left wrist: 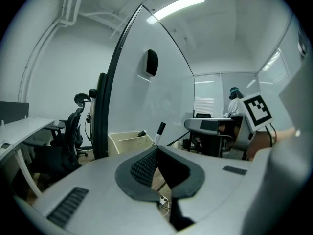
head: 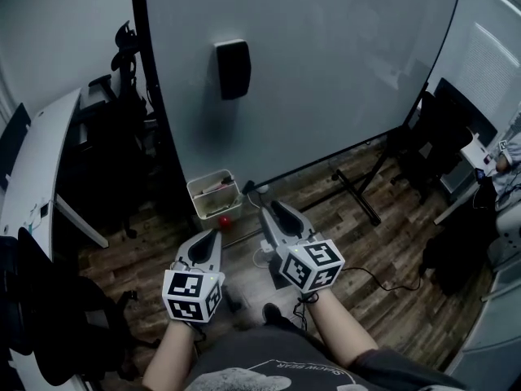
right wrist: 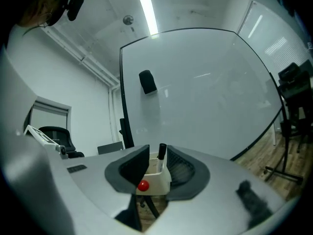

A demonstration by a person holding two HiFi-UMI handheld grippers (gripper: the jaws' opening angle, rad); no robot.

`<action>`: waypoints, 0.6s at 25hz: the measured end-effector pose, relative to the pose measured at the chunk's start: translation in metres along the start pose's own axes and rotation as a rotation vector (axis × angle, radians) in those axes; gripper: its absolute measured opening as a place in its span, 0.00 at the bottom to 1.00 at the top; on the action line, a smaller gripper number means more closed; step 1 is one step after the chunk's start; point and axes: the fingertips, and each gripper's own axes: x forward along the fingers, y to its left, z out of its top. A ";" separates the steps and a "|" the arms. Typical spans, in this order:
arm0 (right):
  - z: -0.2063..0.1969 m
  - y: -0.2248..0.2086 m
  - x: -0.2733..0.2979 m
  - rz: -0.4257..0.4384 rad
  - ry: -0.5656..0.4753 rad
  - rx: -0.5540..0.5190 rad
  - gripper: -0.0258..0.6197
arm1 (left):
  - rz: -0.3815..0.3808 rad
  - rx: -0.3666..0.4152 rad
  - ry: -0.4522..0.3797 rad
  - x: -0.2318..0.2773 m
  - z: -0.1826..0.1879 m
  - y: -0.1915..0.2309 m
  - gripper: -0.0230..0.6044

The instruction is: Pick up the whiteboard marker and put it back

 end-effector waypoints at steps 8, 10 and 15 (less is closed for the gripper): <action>-0.021 0.025 -0.044 -0.093 0.007 0.011 0.10 | -0.083 0.011 0.015 -0.036 -0.016 -0.014 0.06; -0.027 0.033 -0.053 -0.102 0.025 -0.005 0.09 | -0.101 0.014 0.018 -0.043 -0.019 -0.016 0.06; -0.052 0.053 -0.078 -0.128 0.066 -0.029 0.08 | -0.135 0.014 0.032 -0.061 -0.032 -0.017 0.06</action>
